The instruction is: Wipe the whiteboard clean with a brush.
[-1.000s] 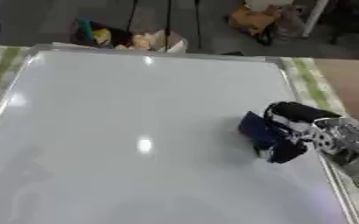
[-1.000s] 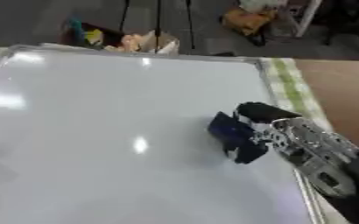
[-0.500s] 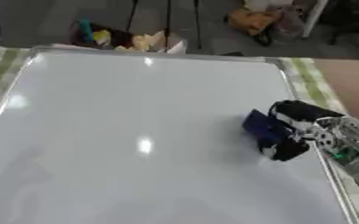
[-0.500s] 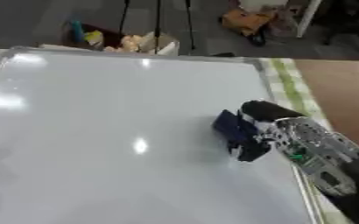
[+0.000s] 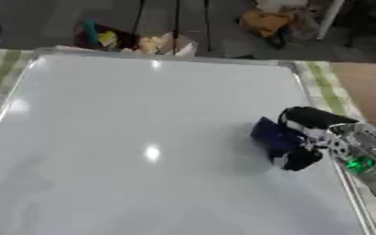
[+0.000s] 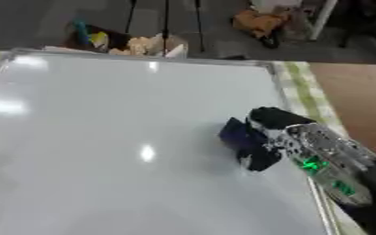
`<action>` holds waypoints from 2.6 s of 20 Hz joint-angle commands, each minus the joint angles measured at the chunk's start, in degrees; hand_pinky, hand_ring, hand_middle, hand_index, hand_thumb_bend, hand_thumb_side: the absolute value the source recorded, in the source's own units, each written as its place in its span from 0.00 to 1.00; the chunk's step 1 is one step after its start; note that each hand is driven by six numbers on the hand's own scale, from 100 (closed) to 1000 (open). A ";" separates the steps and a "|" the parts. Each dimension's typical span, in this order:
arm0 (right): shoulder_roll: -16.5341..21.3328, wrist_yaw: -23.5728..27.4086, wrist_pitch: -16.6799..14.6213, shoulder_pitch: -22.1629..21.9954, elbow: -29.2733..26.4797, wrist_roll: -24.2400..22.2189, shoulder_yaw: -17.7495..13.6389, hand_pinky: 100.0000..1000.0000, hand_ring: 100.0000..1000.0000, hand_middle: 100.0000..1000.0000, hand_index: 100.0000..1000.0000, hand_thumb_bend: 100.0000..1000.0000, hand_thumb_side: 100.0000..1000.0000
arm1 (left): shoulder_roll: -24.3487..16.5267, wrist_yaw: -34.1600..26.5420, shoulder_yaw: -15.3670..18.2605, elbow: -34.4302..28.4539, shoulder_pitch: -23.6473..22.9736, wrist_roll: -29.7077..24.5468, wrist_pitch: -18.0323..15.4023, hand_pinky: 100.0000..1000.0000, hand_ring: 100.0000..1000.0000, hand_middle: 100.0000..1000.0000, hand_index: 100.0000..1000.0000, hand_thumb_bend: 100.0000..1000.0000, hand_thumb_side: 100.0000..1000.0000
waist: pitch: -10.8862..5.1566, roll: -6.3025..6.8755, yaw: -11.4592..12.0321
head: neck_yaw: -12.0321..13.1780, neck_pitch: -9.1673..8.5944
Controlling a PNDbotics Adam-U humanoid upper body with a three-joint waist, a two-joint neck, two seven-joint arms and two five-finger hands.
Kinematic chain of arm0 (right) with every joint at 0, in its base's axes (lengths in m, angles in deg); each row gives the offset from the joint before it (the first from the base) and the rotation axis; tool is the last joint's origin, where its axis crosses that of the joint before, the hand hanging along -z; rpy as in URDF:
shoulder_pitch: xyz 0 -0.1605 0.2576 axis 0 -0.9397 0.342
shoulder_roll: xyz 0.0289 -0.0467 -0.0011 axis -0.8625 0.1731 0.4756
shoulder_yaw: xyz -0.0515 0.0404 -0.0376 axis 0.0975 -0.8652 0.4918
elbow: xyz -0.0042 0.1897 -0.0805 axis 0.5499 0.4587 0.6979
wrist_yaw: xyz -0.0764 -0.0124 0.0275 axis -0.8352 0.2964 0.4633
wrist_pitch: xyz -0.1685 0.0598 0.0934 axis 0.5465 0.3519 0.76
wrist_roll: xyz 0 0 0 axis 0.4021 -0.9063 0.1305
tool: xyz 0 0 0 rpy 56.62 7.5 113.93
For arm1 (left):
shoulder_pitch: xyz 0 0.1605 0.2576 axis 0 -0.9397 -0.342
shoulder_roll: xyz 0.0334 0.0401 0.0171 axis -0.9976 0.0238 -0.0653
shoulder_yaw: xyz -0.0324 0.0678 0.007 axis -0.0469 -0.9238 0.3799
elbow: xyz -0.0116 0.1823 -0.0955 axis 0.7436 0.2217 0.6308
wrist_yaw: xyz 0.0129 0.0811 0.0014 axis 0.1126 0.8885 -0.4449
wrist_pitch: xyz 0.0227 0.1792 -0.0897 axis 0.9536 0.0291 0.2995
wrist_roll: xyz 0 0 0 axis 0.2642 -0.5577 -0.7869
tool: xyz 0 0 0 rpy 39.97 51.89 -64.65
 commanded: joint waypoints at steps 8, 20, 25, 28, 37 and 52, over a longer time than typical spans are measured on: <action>0.44 -0.76 1.05 1.89 -1.00 0.45 0.54 0.24 0.33 0.33 0.50 0.00 0.12 | -0.78 -0.33 -0.57 -1.03 0.80 -0.31 -0.18 0.36 0.92 0.81 0.55 0.00 0.95 | -1.25 -0.33 0.64 | -0.14 -0.75; 0.00 -1.32 0.86 2.36 -1.20 0.12 1.38 0.22 0.29 0.32 0.48 0.00 0.12 | -0.76 -0.35 -0.57 -1.03 0.93 -0.31 -0.14 0.36 0.92 0.81 0.55 0.00 0.95 | -1.14 -0.53 0.88 | -0.32 -0.87; -0.18 -0.29 0.79 2.37 -1.66 0.12 1.78 0.21 0.28 0.31 0.47 0.00 0.11 | -0.76 -0.30 -0.55 -1.03 0.91 -0.28 -0.06 0.36 0.92 0.81 0.55 0.00 0.95 | -1.07 -0.38 0.80 | -0.41 -0.89; -0.12 0.53 0.62 2.20 -2.29 0.16 2.20 0.20 0.28 0.31 0.47 0.00 0.11 | -0.76 -0.28 -0.56 -1.03 0.94 -0.31 -0.05 0.36 0.92 0.81 0.55 0.00 0.95 | -1.00 -0.26 0.72 | -0.44 -0.91; -0.31 -1.78 1.05 1.15 0.27 0.47 1.79 0.21 0.29 0.31 0.47 0.00 0.11 | -0.78 -0.19 -0.45 -1.03 1.01 -0.31 -0.04 0.36 0.92 0.81 0.55 0.00 0.95 | -0.69 0.00 0.45 | -0.36 -1.03; -0.11 -3.20 3.93 0.36 3.71 2.62 -0.72 0.20 0.28 0.31 0.47 0.00 0.11 | -0.93 0.04 -0.33 -1.03 0.90 -0.12 0.04 0.36 0.92 0.81 0.55 0.00 0.95 | -0.76 0.65 -0.23 | 0.02 -0.79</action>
